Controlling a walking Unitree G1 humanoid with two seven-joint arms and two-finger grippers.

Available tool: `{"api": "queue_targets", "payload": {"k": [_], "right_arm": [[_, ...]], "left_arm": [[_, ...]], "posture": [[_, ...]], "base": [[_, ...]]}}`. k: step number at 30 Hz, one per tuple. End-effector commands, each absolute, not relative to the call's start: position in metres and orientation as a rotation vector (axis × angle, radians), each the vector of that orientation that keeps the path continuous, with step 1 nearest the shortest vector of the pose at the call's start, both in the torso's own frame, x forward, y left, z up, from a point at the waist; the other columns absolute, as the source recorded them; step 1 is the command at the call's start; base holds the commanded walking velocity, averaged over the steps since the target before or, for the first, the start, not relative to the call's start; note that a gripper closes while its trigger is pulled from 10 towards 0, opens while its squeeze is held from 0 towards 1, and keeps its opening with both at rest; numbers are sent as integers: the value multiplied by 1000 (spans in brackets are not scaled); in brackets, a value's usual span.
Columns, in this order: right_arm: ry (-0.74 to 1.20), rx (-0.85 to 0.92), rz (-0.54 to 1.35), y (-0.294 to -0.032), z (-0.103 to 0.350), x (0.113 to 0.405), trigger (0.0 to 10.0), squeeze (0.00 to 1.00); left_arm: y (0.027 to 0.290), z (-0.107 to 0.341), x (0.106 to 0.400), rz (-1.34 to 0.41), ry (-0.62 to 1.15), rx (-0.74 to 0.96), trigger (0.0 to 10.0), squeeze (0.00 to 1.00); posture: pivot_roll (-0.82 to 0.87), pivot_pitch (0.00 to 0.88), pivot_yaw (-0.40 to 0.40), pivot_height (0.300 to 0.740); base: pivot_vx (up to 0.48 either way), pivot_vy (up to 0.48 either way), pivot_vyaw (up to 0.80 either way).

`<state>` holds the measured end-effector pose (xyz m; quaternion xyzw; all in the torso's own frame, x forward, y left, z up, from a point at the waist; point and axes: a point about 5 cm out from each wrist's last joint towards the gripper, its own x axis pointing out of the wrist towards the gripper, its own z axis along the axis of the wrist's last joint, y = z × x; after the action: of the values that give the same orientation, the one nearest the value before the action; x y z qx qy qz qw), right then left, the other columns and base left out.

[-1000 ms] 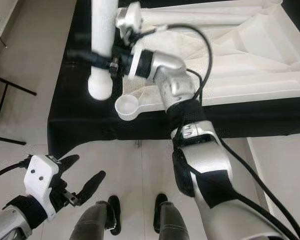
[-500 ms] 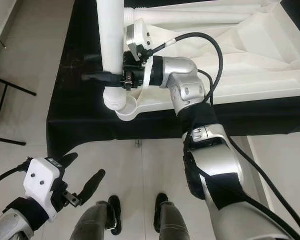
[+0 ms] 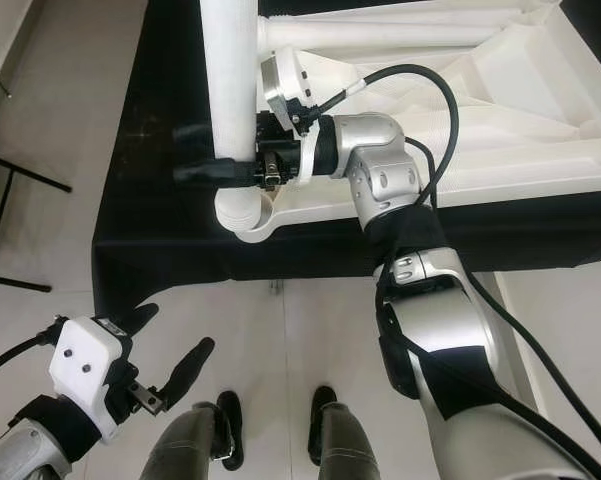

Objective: Building children table

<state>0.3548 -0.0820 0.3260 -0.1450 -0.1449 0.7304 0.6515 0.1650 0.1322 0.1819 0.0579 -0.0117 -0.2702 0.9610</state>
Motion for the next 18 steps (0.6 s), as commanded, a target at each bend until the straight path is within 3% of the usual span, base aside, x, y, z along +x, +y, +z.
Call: {"api": "queue_targets", "payload": {"k": [1,18], "right_arm": [[-253,-345,1688,-80,312,355,10000,0],[-215,-410,1689,-83,315,359,10000,0]], "left_arm": [[131,176,162,-554,5,107,10000,0],[130,177,161,-571,-5,123,10000,0]], "posture": [[101,396,70,740],[103,408,73,740]], "base": [[0,0,0],[0,0,0]]}}
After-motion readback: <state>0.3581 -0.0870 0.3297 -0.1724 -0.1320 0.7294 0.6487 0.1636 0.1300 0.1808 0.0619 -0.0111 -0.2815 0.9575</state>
